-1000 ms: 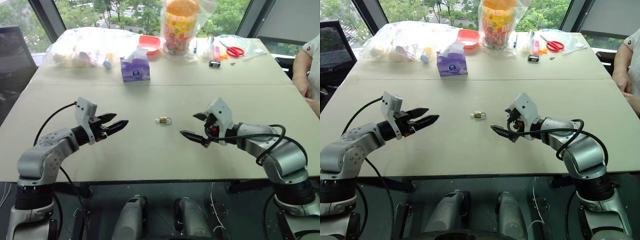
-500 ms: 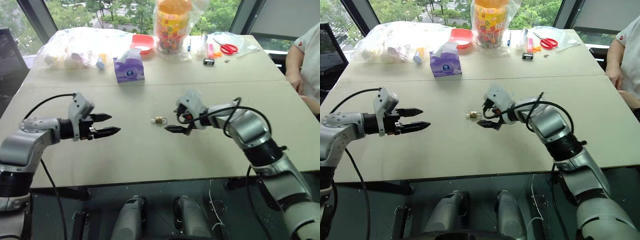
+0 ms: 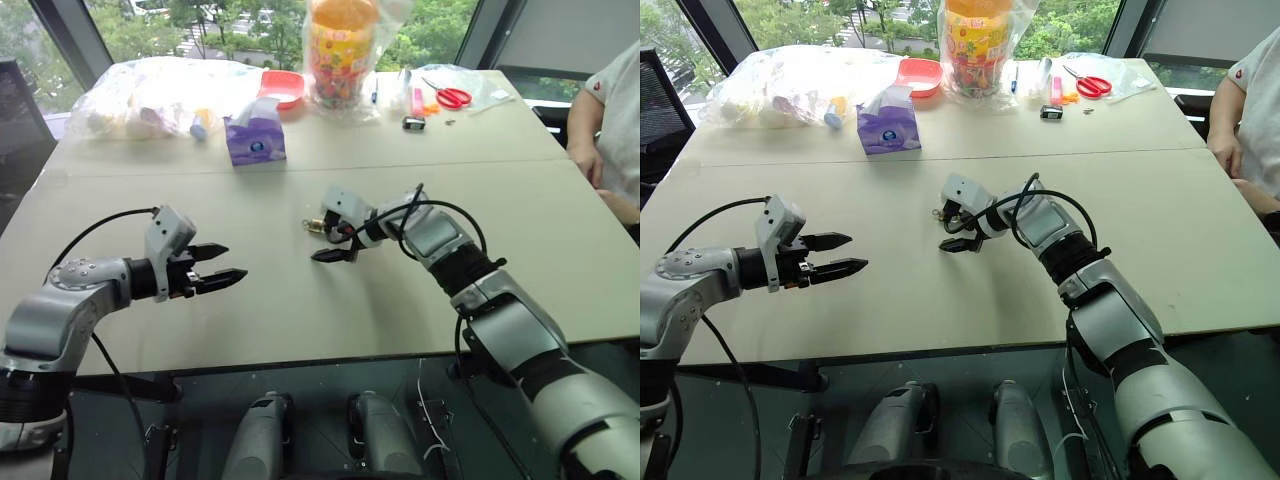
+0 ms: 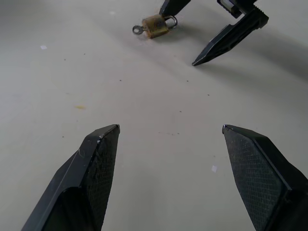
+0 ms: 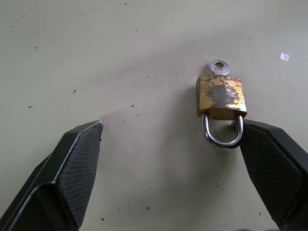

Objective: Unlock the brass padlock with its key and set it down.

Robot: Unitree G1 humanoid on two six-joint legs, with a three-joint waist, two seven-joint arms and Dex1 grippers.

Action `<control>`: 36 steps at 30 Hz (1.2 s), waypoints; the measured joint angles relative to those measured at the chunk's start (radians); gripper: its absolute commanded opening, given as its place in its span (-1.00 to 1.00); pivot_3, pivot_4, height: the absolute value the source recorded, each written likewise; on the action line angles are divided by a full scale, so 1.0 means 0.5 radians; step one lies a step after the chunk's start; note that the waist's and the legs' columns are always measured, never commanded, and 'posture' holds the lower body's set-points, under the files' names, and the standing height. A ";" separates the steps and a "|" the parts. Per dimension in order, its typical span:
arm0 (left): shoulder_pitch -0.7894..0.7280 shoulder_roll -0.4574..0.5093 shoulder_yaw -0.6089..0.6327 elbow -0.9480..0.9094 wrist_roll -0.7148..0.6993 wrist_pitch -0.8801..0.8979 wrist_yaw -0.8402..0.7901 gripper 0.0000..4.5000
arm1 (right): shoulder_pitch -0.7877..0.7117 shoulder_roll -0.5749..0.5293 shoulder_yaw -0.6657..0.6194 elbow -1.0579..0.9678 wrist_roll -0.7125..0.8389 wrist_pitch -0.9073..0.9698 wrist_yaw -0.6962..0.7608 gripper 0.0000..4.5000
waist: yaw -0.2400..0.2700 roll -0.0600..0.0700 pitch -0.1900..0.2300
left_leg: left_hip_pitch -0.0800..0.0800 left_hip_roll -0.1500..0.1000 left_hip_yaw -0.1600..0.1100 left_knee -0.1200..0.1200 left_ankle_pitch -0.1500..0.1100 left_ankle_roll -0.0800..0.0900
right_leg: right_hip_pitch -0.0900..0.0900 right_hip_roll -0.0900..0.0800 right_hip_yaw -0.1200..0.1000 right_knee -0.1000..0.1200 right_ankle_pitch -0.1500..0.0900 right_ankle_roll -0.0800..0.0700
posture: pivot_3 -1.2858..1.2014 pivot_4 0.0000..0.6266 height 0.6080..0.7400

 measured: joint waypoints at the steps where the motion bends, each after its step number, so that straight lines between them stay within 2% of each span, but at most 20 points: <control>1: 0.006 -0.001 0.002 -0.011 -0.001 0.001 0.011 0.58 | -0.002 0.005 -0.009 0.020 -0.009 -0.020 0.009 1.00 | 0.000 0.000 0.000 | 0.000 0.000 0.000 0.000 0.000 0.000 | 0.000 0.000 0.000 0.001 0.000 0.000 | 0.03 -0.52 1.00; 6: 0.020 -0.015 0.007 -0.018 -0.011 0.002 0.054 0.58 | -0.001 0.017 -0.057 0.038 -0.027 -0.087 0.103 1.00 | 0.001 0.000 0.000 | 0.000 0.000 0.000 0.001 0.000 -0.001 | -0.001 0.000 0.000 0.001 0.000 0.000 | 0.03 -0.52 1.00; 18: -0.022 -0.075 -0.010 0.097 0.038 -0.021 0.090 0.58 | 0.187 -0.039 -0.132 -0.572 0.018 -0.018 0.336 1.00 | 0.010 0.000 0.000 | -0.001 0.000 0.000 0.002 0.000 -0.001 | -0.001 0.000 -0.001 0.001 0.001 0.001 | 0.03 -0.52 1.00; 22: -0.066 -0.076 -0.013 0.155 0.061 -0.030 0.082 0.58 | 0.200 -0.064 -0.140 -0.615 0.006 -0.017 0.320 1.00 | 0.007 0.000 0.000 | -0.001 0.000 0.000 0.002 0.000 -0.001 | -0.001 0.000 -0.001 0.002 0.000 0.000 | 0.03 -0.52 1.00; 24: -0.101 -0.086 -0.020 0.177 0.080 -0.054 0.078 0.58 | 0.186 -0.058 -0.135 -0.541 -0.044 -0.107 0.281 1.00 | 0.006 0.000 0.000 | -0.001 0.000 0.000 0.002 0.000 -0.001 | -0.001 0.000 0.000 0.002 0.000 0.000 | 0.03 -0.52 1.00; 31: -0.148 -0.143 -0.091 0.232 0.135 -0.096 0.082 0.58 | -0.018 0.097 -0.135 0.133 -0.154 -0.366 0.185 1.00 | 0.001 0.000 0.000 | -0.001 0.000 0.001 0.000 0.001 -0.001 | -0.002 0.000 -0.001 0.001 0.002 0.003 | 0.03 -0.52 1.00; 36: -0.095 -0.143 -0.083 0.224 0.140 -0.097 0.098 0.58 | -0.064 0.132 -0.140 0.340 -0.202 -0.515 0.175 1.00 | 0.000 0.000 0.000 | -0.001 0.000 0.002 0.000 0.001 -0.001 | -0.002 0.000 -0.001 0.001 0.002 0.004 | 0.03 -0.52 1.00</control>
